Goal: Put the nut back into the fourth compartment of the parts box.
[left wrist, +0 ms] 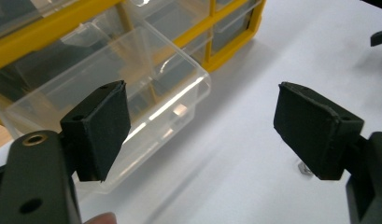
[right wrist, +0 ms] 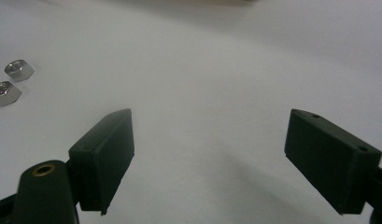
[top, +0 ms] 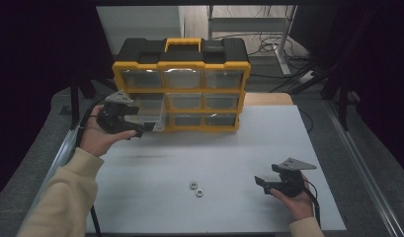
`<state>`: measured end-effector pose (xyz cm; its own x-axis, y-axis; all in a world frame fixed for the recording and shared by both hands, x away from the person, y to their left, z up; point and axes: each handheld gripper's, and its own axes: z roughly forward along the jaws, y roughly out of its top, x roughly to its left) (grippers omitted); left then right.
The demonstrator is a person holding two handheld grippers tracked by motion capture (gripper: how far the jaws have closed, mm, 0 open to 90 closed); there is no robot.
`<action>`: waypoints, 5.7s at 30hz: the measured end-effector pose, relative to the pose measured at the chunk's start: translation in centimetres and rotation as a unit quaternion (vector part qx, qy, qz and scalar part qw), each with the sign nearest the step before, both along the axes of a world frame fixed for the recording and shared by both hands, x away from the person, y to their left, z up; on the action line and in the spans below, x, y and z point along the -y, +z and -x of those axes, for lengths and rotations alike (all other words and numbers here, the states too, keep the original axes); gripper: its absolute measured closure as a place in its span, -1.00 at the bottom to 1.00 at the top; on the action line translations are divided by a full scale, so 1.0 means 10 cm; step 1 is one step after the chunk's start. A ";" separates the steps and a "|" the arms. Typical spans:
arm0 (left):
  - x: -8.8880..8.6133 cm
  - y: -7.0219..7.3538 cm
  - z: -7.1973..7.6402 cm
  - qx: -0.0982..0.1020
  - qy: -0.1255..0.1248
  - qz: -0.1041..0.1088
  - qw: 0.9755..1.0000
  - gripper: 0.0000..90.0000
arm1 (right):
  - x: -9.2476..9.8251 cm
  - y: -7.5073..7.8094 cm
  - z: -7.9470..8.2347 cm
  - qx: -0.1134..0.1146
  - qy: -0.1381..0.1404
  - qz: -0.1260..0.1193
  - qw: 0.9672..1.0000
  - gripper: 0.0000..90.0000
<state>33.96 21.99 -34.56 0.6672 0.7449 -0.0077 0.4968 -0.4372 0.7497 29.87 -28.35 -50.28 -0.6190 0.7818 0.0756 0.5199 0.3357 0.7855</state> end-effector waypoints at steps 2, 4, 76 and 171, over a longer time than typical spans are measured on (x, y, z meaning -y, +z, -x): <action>0.00 -0.01 0.02 0.000 -0.002 0.001 1.000 -0.58 | 0.00 0.00 0.00 0.000 0.000 0.000 1.000 -0.63; 0.01 -0.01 0.06 0.002 -0.006 0.004 1.000 -0.58 | 0.00 0.00 0.00 -0.001 0.000 0.000 1.000 -0.63; 0.76 -0.95 0.49 -0.060 -0.103 -0.029 0.992 -0.53 | 0.00 0.00 0.00 -0.001 -0.001 0.005 1.000 -0.64; 1.58 -1.66 0.33 -0.147 -0.144 -0.145 0.968 0.33 | -0.02 -0.01 0.00 -0.004 0.004 0.009 1.000 -0.63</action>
<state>30.70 6.23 -51.21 0.8486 0.5269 -0.0472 0.4956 -0.7608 0.4190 29.89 -28.18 -50.43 -0.6254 0.7775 0.0656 0.5225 0.3548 0.7753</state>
